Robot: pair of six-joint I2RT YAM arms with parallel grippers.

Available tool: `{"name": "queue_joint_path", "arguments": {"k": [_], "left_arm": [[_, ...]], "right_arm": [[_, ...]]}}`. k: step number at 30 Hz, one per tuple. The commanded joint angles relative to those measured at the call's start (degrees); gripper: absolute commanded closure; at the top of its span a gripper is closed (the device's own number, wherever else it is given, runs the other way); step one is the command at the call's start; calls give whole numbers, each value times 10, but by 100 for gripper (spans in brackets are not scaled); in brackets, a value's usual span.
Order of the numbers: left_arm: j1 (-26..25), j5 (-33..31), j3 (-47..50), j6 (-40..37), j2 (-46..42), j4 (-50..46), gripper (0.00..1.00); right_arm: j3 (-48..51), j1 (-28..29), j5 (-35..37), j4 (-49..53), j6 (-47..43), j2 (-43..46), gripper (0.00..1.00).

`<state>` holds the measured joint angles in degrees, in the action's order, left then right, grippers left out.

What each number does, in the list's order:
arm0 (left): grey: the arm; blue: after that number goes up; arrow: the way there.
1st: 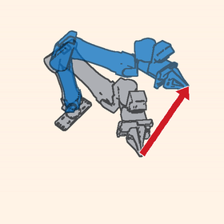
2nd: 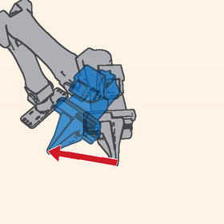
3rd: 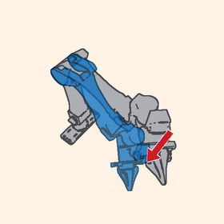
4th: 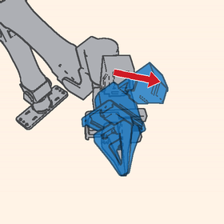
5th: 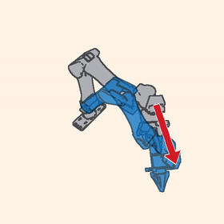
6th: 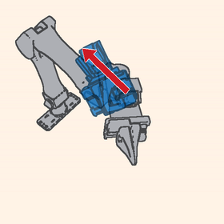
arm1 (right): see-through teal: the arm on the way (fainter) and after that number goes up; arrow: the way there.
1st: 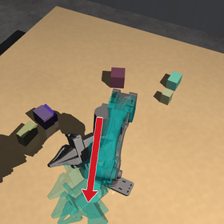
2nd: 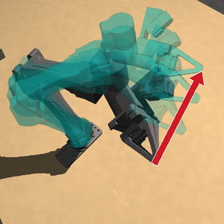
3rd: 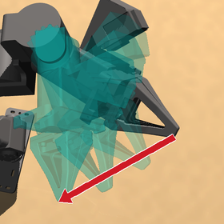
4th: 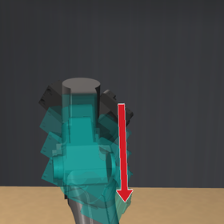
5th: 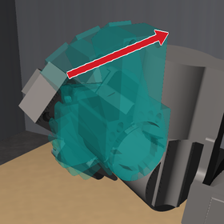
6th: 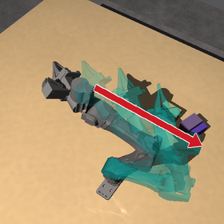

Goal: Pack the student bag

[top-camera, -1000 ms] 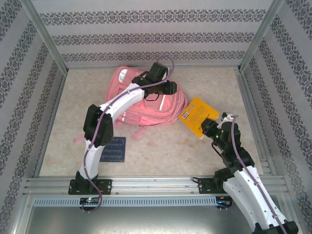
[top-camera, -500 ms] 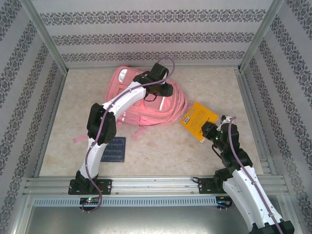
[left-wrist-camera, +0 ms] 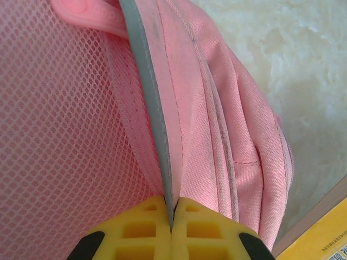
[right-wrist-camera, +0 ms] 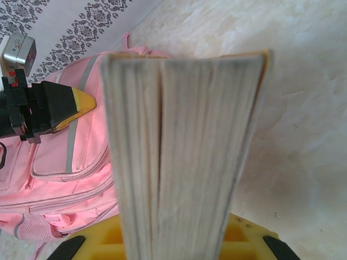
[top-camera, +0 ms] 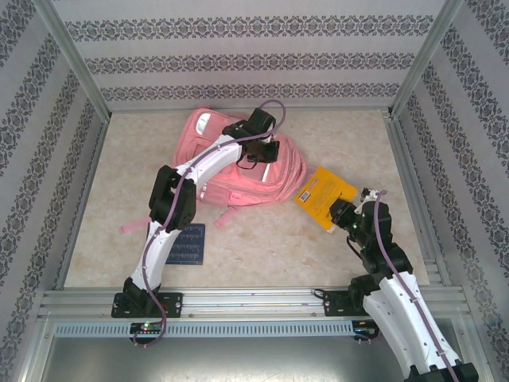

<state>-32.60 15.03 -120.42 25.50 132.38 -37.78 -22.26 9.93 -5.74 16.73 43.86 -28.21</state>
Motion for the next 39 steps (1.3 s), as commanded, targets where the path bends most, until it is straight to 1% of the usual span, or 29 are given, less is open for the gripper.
{"name": "queue_joint_path", "arguments": {"k": [1, 4, 11, 14, 17, 20, 23, 26, 28, 29, 30, 32, 33, 35, 36, 39], "left_arm": [[-6, 42, -13, -24, -49, -26, 100], [-6, 53, -20, -47, -87, -55, 100], [-6, 88, -30, -83, -167, -108, 100], [-6, 107, -29, -94, -193, -127, 100], [-6, 121, -22, -101, -214, -141, 100], [-6, 152, -4, -105, -230, -141, 100], [-6, 186, 14, -111, -237, -144, 100], [-6, 201, 34, -118, -237, -154, 100], [-8, 185, 50, -115, -242, -155, 100], [-12, 156, 57, -113, -247, -157, 98], [-19, 129, 62, -116, -254, -159, 86], [-41, 97, 65, -120, -268, -157, 60], [-55, 79, 62, -120, -273, -156, 53], [-86, 34, 40, -130, -272, -171, 46], [-102, 0, 21, -138, -267, -186, 43], [-148, -117, -43, -164, -240, -237, 39]], "right_arm": [[-43, -4, 24, -5, -18, 21, 100], [-57, -4, 40, 14, -17, 34, 100], [-90, -3, 33, 26, -13, 43, 100], [-101, -3, 20, 17, -12, 46, 100], [-104, -4, -1, -1, 10, 41, 100], [-91, -11, -52, -48, 66, 24, 100], [-65, -28, -115, -143, 140, -5, 100], [-46, -66, -179, -236, 223, -51, 100], [-33, -91, -207, -297, 290, -73, 100], [-27, -99, -218, -326, 327, -84, 100], [-25, -103, -228, -353, 359, -94, 100], [-27, -103, -242, -383, 418, -108, 100], [-28, -100, -248, -401, 445, -113, 100], [-33, -93, -246, -406, 468, -112, 100], [-36, -90, -241, -398, 469, -107, 100], [-31, -83, -229, -392, 472, -100, 100]]}}
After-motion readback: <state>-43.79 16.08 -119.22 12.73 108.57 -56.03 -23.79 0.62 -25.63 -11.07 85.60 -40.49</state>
